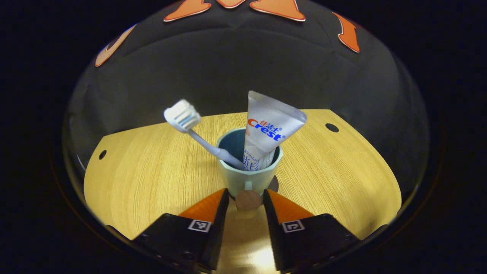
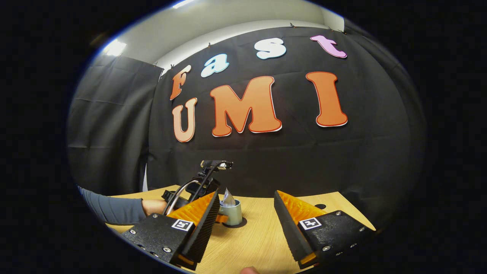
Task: Put the toothbrush and toothpaste on the desktop into the cup, then pick up the cup and place it on the coaster on the desktop.
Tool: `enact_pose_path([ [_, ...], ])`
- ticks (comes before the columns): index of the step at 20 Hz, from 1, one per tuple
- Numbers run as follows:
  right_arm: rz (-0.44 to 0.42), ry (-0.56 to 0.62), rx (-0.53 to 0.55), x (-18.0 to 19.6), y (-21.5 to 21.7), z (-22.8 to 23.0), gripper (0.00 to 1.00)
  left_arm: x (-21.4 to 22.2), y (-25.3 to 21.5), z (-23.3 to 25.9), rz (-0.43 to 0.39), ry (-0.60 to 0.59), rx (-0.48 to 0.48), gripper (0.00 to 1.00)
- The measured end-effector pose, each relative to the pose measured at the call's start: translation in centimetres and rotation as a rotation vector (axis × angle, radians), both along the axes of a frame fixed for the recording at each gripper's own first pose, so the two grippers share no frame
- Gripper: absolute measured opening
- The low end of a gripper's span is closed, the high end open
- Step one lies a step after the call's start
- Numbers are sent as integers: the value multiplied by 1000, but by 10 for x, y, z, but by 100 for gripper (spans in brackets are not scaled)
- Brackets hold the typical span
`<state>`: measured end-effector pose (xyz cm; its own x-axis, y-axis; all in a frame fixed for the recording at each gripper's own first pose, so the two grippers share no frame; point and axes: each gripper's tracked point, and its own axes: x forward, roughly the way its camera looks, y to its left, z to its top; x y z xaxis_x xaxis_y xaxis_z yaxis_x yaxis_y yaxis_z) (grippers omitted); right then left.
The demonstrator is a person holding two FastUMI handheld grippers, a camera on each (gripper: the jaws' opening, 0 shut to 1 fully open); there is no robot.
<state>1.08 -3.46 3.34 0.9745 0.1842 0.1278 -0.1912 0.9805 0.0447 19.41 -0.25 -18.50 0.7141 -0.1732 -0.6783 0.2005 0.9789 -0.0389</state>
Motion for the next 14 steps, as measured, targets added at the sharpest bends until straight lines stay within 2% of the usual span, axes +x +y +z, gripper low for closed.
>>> enact_pose_path([
  [2,-1,-2,-4,-4,4,0,86,-3,9,3,7,-33,5,78],
  [4,-11,-12,-12,-6,10,2,86,-9,13,10,19,-55,-17,91],
  [5,-17,-14,-14,-6,12,3,86,-14,17,14,24,-70,-29,93],
  [6,-21,-16,-15,-7,14,5,86,-20,20,19,24,-89,-39,89],
  [7,-25,-19,-19,-9,17,6,86,-25,25,26,25,-114,-38,98],
  [8,-34,-28,-24,-10,19,8,86,-28,29,32,27,-150,-31,99],
  [14,-70,-55,-40,-13,35,15,86,-65,69,93,68,-372,14,98],
])
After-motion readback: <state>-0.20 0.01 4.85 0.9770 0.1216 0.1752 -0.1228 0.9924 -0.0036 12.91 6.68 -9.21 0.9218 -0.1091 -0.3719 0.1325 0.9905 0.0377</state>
